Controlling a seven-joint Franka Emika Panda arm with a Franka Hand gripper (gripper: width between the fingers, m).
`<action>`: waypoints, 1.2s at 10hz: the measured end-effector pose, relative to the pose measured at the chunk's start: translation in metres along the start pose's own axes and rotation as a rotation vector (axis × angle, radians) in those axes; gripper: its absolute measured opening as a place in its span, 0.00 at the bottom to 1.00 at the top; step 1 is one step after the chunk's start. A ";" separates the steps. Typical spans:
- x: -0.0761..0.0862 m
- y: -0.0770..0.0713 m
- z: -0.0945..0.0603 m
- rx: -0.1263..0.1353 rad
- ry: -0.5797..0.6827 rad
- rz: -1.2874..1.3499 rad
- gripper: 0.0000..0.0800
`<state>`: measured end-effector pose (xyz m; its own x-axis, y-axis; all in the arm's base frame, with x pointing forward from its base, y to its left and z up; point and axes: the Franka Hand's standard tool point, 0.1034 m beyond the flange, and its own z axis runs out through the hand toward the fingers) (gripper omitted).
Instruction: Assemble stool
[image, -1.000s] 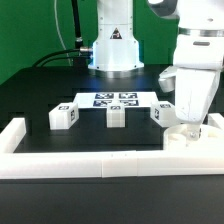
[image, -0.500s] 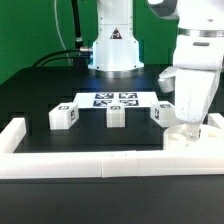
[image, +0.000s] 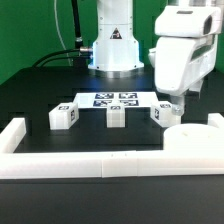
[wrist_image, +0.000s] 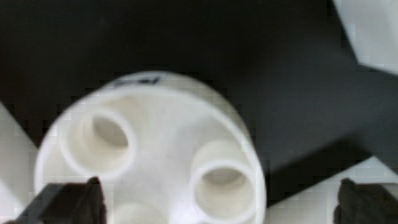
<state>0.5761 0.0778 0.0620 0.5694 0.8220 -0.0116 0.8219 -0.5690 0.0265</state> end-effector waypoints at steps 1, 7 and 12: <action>-0.001 0.001 0.002 0.016 0.010 0.086 0.81; -0.016 -0.019 0.019 0.048 -0.060 0.568 0.81; -0.025 -0.031 0.026 0.091 -0.088 0.688 0.81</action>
Offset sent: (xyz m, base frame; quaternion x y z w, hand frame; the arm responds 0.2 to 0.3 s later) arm 0.0000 0.0000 0.0000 0.0000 0.0000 0.1938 0.9810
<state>0.5371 0.0742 0.0352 0.9568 0.2716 -0.1034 0.2703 -0.9624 -0.0271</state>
